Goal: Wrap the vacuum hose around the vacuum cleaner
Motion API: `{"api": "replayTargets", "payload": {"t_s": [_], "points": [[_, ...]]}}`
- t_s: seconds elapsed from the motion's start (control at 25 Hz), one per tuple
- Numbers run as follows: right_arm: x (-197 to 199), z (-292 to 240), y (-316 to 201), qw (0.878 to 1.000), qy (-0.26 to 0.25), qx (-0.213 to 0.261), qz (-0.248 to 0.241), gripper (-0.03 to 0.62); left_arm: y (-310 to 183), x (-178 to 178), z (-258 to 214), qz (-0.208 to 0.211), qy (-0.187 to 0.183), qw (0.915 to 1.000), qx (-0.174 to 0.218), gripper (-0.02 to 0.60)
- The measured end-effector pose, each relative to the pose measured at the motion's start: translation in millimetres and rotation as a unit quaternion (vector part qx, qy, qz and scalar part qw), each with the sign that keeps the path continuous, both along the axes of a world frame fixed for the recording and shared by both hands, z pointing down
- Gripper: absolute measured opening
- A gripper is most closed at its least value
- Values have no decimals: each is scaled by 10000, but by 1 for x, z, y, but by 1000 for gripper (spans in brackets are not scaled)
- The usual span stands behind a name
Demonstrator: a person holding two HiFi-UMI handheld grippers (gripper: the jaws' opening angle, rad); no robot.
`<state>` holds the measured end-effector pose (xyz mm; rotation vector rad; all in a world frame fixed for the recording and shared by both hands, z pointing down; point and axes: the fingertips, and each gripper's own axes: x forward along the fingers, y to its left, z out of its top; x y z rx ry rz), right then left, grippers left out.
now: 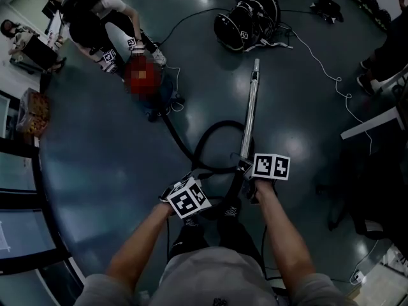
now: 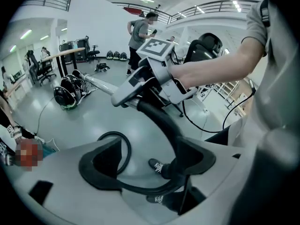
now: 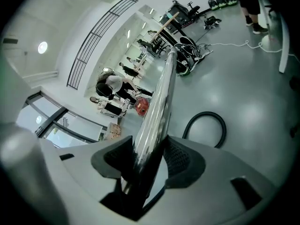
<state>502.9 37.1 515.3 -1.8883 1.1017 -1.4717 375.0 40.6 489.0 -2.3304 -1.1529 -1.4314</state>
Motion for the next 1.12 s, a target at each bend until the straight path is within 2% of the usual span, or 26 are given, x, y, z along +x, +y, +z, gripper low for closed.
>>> {"api": "replayTargets", "payload": {"t_s": [0.2,0.32,0.52,0.72,0.92,1.12], "points": [[4,-8,7,9983,285,-163,-474,206,-28,41,-8,313,515,9959,678,359],[4,-14,9,9954,472,-312,-771,201,-33,70,-18,551,882,9903,918,359],[5,-23,2,9866,787,-587,-1302,196,-40,107,-29,992,1233,9801,1199,359],[-1,-29,-8,9726,1039,-904,-1875,193,-57,134,-34,1442,1688,9632,1518,359],[-6,-30,-25,9561,1158,-1228,-2394,193,-87,166,-40,1926,2121,9420,1748,359],[-7,-30,-56,9388,1342,-1475,-2810,192,-116,177,-42,2635,2354,9140,1994,359]]}}
